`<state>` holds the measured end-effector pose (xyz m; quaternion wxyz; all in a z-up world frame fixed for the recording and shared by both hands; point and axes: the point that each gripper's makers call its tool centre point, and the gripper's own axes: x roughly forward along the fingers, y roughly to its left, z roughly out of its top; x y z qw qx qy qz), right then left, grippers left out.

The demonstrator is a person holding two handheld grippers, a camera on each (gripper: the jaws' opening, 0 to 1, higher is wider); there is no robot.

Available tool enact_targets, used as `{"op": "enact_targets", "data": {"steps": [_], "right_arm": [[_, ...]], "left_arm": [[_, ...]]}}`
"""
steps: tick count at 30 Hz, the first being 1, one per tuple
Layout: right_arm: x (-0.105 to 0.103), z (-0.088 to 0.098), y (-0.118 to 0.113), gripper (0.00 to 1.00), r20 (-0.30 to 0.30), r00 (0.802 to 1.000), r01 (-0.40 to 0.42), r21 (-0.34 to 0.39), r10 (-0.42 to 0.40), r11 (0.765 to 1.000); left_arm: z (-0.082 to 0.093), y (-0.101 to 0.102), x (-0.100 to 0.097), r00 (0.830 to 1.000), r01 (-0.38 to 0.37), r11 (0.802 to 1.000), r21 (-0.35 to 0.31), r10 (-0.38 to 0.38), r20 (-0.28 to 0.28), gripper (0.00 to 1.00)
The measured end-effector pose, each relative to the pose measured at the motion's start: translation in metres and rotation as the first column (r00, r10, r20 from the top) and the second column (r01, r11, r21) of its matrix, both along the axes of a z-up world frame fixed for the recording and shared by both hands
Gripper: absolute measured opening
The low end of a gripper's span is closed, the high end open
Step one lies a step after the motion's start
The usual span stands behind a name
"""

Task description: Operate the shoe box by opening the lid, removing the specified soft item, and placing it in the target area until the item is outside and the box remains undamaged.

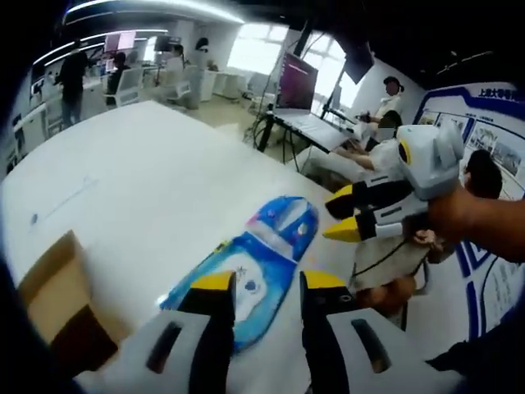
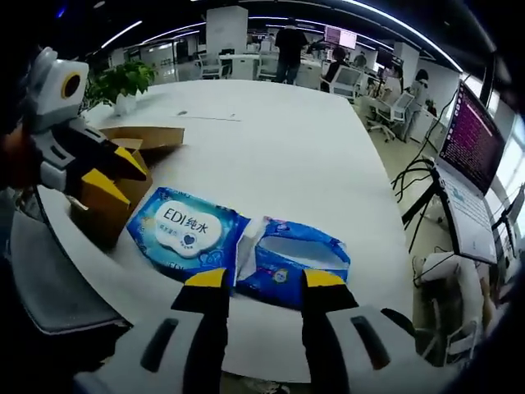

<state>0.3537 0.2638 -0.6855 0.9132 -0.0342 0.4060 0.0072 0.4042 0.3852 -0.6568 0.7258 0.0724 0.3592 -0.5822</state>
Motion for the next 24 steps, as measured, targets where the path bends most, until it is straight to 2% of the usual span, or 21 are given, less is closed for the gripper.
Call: {"op": "enact_targets", "data": {"steps": [6,12,18,24], "right_arm": [[-0.005,0.007,0.034,0.33,-0.004,1.0,-0.007,-0.004,0.007,1.0],[-0.007,0.012,0.065,0.34,-0.008,1.0,-0.024,-0.008,0.024,1.0],[0.0,0.016,0.102,0.33,-0.003,0.998,-0.066,-0.005,0.066,0.998],[0.016,0.017,0.144,0.33,0.002,0.992,-0.127,0.002,0.127,0.992]], "left_arm": [[0.009,0.034,-0.002,1.0,-0.01,1.0,-0.006,0.01,0.002,0.3],[0.015,0.077,-0.003,0.999,-0.037,0.999,-0.006,0.037,0.013,0.32],[0.017,0.123,0.002,0.996,-0.09,0.996,-0.002,0.09,0.022,0.32],[0.011,0.17,0.01,0.987,-0.158,0.987,0.009,0.158,0.024,0.31]]}}
